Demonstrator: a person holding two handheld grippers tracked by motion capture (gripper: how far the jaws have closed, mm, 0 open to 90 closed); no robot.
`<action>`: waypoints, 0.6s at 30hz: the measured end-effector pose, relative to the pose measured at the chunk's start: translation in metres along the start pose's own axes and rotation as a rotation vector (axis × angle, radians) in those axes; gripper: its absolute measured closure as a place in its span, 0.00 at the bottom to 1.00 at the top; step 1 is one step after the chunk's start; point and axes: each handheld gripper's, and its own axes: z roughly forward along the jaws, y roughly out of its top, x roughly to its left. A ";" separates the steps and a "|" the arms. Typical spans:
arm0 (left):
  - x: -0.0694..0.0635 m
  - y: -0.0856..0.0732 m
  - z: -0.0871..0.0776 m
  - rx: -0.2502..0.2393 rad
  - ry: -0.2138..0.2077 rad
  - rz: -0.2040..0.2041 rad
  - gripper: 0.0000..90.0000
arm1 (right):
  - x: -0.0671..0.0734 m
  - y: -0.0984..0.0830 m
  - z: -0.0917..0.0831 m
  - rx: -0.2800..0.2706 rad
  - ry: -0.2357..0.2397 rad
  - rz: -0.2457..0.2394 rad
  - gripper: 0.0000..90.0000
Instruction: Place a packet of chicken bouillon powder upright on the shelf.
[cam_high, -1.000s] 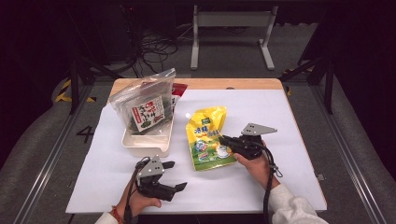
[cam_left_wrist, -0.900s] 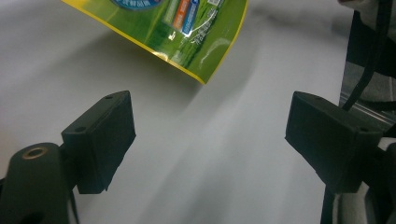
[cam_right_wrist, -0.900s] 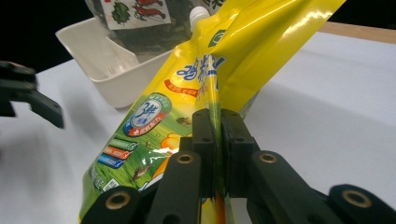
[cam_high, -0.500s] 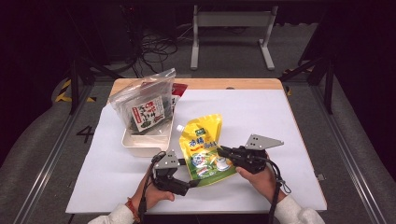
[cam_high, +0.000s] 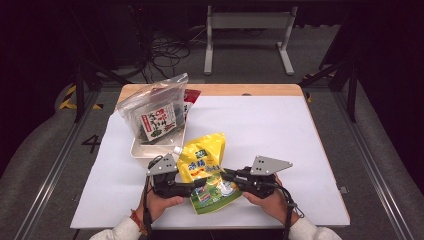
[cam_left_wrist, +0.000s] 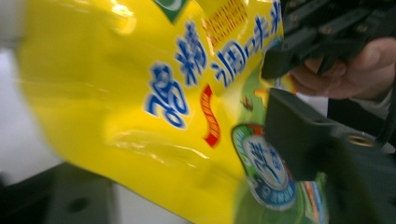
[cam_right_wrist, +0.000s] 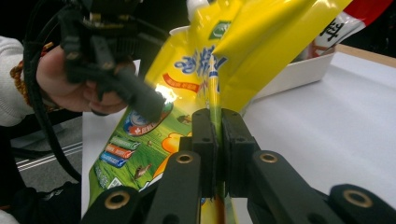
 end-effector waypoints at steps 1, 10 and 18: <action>0.001 0.000 -0.004 -0.018 -0.012 0.003 0.60 | 0.001 0.000 0.001 0.002 0.004 -0.006 0.94; -0.002 0.005 -0.019 -0.045 -0.042 0.076 0.95 | 0.010 -0.001 0.010 0.057 -0.021 -0.043 0.90; -0.005 0.011 -0.028 -0.046 -0.040 0.128 0.95 | 0.013 0.001 0.009 0.058 -0.005 -0.023 0.72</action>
